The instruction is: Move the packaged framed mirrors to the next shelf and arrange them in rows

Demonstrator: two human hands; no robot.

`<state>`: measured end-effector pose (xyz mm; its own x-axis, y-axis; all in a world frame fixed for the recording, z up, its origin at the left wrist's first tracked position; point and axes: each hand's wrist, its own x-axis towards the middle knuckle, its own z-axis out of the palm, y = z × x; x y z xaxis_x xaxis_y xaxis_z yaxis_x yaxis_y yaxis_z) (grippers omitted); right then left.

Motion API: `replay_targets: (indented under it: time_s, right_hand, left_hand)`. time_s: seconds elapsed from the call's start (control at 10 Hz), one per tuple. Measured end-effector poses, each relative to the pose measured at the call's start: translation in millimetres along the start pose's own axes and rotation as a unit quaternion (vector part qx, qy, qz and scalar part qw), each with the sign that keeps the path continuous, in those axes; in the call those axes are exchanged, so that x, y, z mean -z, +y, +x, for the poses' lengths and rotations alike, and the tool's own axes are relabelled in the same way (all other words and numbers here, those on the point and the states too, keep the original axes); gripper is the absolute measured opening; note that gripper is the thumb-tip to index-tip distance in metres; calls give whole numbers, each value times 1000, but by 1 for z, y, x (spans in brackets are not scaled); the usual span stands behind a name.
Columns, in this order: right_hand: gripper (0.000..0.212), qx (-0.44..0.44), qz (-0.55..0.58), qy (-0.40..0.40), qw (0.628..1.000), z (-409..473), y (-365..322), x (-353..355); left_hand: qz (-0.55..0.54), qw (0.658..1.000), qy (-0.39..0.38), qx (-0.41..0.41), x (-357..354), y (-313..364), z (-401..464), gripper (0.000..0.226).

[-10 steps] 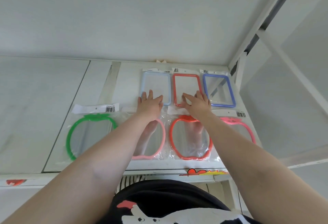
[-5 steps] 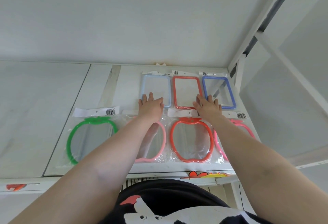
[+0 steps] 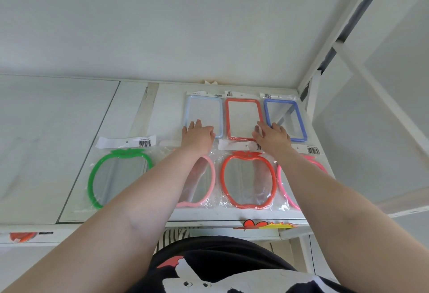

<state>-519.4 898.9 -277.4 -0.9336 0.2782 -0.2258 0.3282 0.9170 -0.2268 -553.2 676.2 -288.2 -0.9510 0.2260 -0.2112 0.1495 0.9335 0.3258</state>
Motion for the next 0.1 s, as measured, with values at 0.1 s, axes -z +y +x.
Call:
replay_targets:
  time_s: [0.1]
  right_hand:
    - [50,14,3,24,1000,0,-8,2]
  left_hand:
    - [-13,1000,16,-10,3,0,-2,37]
